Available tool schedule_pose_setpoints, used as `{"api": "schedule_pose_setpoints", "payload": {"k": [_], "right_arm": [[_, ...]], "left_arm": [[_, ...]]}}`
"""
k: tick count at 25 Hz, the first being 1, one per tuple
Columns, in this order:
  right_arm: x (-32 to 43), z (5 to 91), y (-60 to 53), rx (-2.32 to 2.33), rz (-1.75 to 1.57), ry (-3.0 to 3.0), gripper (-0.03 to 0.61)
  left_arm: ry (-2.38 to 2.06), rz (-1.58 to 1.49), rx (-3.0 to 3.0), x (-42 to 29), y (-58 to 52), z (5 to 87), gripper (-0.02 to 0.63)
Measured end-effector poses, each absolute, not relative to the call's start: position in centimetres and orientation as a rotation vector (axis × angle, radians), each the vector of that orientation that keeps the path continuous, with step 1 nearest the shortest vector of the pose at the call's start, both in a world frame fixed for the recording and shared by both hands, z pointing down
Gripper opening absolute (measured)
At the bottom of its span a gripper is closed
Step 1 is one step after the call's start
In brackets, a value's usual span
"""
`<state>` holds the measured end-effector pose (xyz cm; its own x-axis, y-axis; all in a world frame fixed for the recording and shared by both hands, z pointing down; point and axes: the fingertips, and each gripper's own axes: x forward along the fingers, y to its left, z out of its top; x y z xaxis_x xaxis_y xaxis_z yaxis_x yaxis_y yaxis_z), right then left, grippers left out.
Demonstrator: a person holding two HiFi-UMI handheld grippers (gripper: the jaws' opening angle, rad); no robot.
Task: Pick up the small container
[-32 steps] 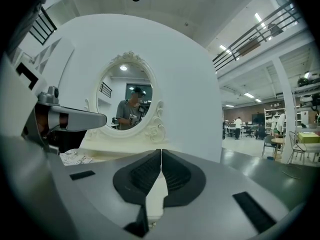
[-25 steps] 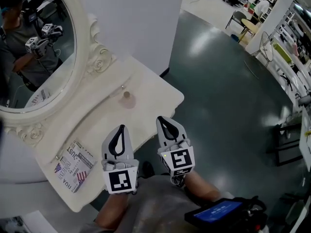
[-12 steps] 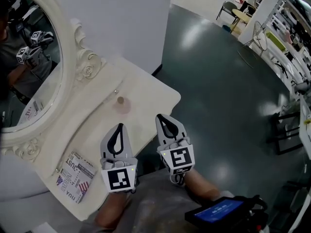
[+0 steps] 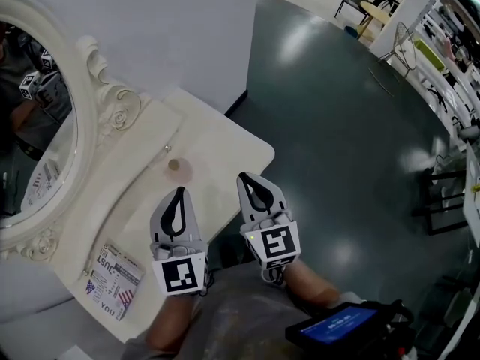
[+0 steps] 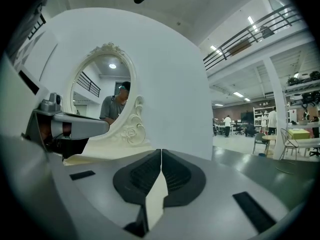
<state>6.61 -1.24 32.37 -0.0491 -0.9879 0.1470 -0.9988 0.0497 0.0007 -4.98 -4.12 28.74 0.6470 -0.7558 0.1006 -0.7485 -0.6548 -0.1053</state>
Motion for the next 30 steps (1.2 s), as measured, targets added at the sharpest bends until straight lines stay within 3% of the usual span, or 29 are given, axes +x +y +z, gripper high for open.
{"api": "schedule_pose_setpoints", "payload": {"k": [12, 30], "right_arm": [[13.7, 31.1, -9.0, 1.940, 0.178, -2.375, 0.015], [12.1, 32.0, -15.4, 1.628, 0.154, -2.577, 0.015]], "left_arm": [[1.528, -0.236, -2.663, 0.4, -9.4, 27.2, 0.015], [1.873, -0.252, -2.435, -2.7, -13.3, 27.6, 0.015]]}}
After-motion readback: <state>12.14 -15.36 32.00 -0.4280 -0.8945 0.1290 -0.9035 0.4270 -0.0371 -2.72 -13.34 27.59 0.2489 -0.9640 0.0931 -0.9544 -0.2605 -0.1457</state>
